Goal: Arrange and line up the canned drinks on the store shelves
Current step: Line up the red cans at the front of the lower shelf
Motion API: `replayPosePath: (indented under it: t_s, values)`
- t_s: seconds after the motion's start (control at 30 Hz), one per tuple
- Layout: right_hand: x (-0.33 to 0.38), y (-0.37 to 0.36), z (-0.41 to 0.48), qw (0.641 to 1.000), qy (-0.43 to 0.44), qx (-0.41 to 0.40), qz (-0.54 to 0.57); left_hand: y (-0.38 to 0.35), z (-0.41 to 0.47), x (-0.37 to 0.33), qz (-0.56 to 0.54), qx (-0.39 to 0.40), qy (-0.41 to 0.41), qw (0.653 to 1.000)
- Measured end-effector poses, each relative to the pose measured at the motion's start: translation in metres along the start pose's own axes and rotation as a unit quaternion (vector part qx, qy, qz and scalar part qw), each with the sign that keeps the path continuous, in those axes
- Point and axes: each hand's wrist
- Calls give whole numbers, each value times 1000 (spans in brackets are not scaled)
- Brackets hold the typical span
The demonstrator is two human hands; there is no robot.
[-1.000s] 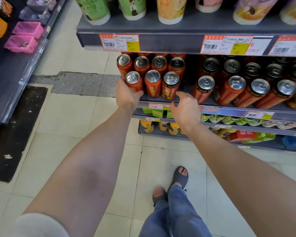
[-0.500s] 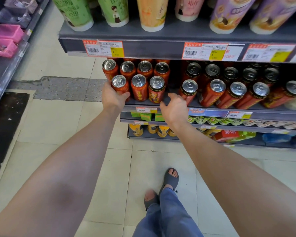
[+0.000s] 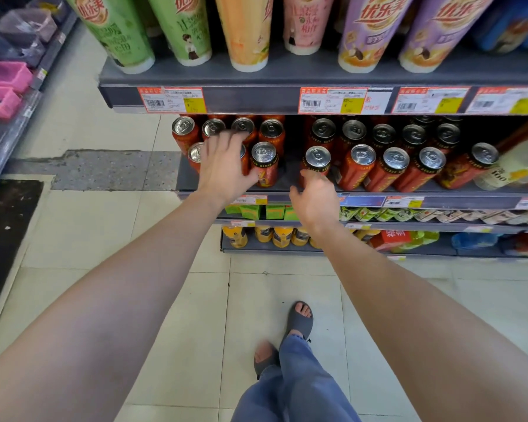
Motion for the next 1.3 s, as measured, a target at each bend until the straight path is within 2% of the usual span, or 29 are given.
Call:
replayPosePath:
  t_s: [0.1, 0.27, 0.43, 0.6, 0.87, 1.3]
  values:
    - [-13, 12, -3, 1000, 0, -24, -4, -4, 1, -13, -11, 44, 10, 999]
    - [-38, 33, -3, 999, -28, -35, -4, -16, 5, -26, -53, 54, 70, 995]
    - [-61, 47, 9, 997, -43, -62, 3, -24, 12, -36, 16, 81, 79, 993]
    - [-78, 60, 26, 993, -53, -104, 6, -34, 16, -43, 58, 80, 86, 991]
    - [-86, 61, 38, 989, -64, -123, 53, -40, 18, -48, 115, 59, 72, 989]
    - [-96, 48, 46, 983, -100, -111, 107, -40, 8, -61, 10, 53, 100, 994]
Point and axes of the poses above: each hand's wrist, its own z-axis towards the middle knuckle, its own y-axis out of the back of the hand, x = y × z, and after that the axes turned 3 degrees about z, right-handed
